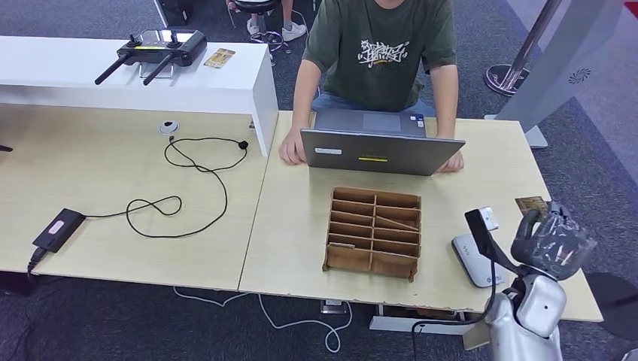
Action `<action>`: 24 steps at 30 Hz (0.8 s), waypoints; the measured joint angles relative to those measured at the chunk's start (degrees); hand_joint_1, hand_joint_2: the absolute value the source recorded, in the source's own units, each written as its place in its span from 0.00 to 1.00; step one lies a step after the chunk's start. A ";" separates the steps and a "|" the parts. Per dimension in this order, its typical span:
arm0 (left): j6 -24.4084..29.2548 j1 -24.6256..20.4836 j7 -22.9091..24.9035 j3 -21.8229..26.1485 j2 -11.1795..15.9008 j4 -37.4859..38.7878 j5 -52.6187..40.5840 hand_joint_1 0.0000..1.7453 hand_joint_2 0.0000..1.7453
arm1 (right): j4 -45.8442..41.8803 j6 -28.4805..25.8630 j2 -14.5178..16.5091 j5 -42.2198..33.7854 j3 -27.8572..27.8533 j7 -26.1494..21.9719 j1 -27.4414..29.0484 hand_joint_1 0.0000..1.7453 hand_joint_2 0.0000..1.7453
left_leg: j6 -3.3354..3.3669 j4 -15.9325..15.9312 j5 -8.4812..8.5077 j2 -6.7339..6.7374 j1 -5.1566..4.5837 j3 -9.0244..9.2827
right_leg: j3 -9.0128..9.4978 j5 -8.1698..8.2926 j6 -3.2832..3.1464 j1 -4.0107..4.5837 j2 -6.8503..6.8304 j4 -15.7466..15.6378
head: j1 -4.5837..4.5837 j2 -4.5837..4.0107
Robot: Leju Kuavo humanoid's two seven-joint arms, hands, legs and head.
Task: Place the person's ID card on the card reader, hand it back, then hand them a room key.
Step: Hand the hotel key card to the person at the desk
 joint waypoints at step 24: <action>-1.42 -0.26 -0.46 -0.78 0.07 0.00 0.21 0.00 0.00 | -4.94 -0.29 -18.20 3.34 33.25 30.25 -2.26 1.00 1.00 | 0.01 0.02 0.00 -0.03 -0.05 -0.06 | -0.04 0.03 0.03 -0.05 -0.02 0.01 | 0.00 0.00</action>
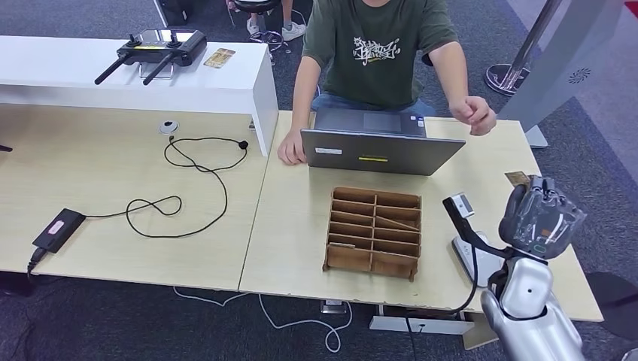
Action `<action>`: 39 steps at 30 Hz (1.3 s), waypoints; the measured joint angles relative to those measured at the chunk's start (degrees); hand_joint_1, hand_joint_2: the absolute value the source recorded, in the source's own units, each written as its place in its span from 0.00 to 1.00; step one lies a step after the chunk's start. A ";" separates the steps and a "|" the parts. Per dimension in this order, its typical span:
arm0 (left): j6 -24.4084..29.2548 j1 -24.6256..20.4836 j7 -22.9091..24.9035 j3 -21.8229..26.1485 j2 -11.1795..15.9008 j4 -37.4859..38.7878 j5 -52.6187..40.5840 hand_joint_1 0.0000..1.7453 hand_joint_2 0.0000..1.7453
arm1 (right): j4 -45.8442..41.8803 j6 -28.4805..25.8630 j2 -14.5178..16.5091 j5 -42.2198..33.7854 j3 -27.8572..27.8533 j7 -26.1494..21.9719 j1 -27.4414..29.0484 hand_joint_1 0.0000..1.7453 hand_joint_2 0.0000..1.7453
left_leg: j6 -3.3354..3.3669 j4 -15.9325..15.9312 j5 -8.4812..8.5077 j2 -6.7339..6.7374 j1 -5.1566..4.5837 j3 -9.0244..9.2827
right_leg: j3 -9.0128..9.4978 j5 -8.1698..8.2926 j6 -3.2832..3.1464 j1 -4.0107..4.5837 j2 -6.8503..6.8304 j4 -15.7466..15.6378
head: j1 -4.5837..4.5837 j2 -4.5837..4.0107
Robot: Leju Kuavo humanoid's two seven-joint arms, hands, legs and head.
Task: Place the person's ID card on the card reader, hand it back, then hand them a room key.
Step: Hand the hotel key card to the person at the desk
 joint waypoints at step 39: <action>-3.07 -2.05 -0.45 -2.25 -0.72 0.00 -0.88 0.00 0.00 | 5.00 0.02 15.67 -0.02 -2.99 -22.44 -17.48 1.00 1.00 | -0.07 0.00 0.06 0.04 0.01 0.01 | -0.01 0.03 -0.02 0.01 0.04 0.06 | 0.00 0.00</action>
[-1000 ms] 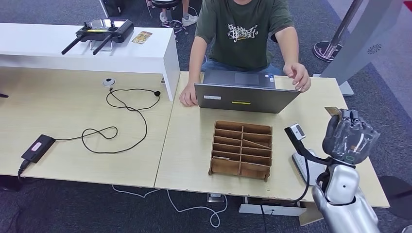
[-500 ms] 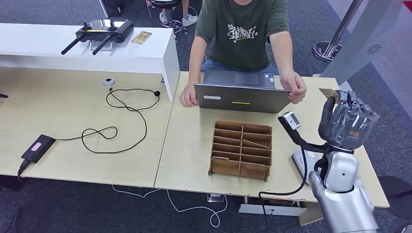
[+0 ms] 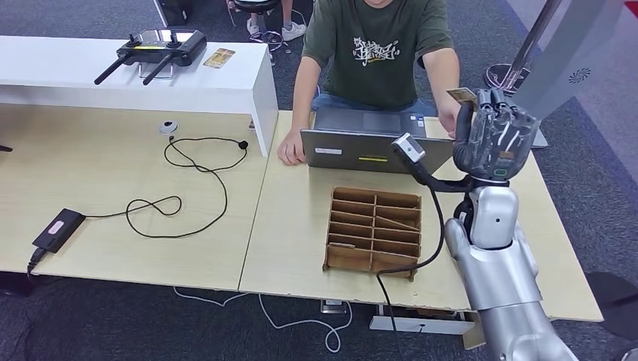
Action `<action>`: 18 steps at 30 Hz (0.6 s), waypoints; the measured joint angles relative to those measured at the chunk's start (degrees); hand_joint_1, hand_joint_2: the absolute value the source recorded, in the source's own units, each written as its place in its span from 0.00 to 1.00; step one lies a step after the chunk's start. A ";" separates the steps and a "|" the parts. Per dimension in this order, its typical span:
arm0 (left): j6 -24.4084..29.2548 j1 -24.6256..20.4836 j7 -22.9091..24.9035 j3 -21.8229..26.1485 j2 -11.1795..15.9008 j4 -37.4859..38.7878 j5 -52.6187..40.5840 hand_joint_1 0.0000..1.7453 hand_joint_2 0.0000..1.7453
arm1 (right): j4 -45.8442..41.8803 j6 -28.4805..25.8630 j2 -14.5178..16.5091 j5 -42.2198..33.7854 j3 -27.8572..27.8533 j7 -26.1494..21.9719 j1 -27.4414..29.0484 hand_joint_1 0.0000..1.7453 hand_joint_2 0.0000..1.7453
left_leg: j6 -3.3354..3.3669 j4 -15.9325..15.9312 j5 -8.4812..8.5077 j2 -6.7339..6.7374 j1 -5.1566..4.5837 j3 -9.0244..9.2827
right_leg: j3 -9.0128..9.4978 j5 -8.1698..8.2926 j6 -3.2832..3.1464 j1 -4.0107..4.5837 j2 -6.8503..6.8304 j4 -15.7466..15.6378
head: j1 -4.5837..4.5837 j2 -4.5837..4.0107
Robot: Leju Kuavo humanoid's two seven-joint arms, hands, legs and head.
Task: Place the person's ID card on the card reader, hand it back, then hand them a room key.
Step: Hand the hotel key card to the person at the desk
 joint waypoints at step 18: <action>-0.98 -0.64 0.08 0.02 0.09 0.00 -0.04 0.00 0.00 | 24.46 0.00 7.58 0.00 -0.92 -0.19 -14.40 1.00 1.00 | -0.03 0.00 0.04 -0.02 0.00 0.00 | -0.01 0.02 -0.02 0.00 -0.01 0.01 | 0.00 0.00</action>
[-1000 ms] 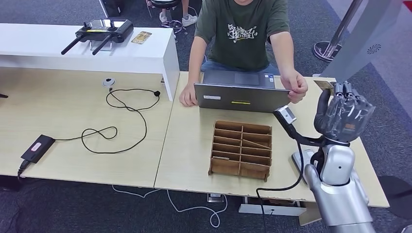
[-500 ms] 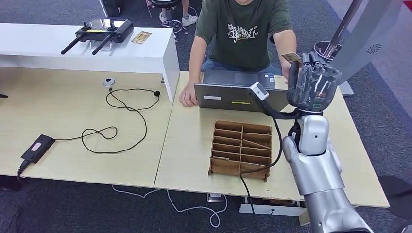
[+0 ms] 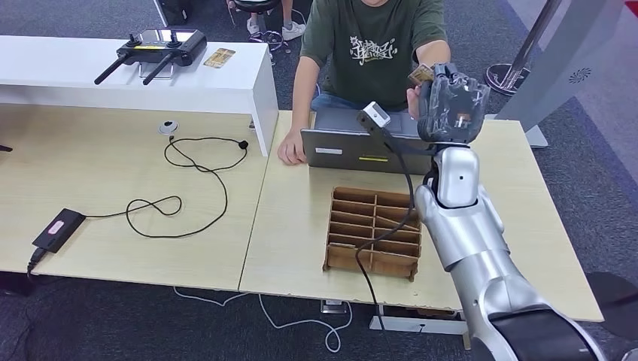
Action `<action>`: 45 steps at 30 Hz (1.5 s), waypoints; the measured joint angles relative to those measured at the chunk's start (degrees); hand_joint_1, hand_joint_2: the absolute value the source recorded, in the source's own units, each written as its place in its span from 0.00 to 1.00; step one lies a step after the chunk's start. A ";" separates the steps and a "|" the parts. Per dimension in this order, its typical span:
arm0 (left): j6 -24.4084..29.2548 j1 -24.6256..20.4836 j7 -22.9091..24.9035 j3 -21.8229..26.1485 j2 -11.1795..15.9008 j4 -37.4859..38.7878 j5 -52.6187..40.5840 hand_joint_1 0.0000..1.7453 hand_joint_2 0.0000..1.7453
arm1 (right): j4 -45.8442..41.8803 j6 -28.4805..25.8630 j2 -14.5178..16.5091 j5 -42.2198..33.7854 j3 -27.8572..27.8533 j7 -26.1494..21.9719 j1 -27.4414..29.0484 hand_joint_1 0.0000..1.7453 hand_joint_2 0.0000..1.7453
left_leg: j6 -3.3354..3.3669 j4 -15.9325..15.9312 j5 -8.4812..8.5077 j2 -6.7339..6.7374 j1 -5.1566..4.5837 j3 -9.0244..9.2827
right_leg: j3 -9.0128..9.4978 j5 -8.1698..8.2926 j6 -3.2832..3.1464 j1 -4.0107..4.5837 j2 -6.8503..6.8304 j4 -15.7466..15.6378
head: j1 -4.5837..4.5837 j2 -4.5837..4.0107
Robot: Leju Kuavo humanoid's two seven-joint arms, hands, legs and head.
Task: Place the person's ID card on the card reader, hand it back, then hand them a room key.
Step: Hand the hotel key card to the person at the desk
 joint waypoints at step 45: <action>0.44 0.02 0.00 0.00 0.66 0.00 0.58 0.00 0.00 | 7.26 -0.07 2.31 -0.04 -2.35 -2.32 -2.12 0.00 1.00 | 0.00 0.00 0.00 0.00 0.00 0.00 | 0.00 0.00 0.00 0.00 0.00 0.00 | 0.00 0.00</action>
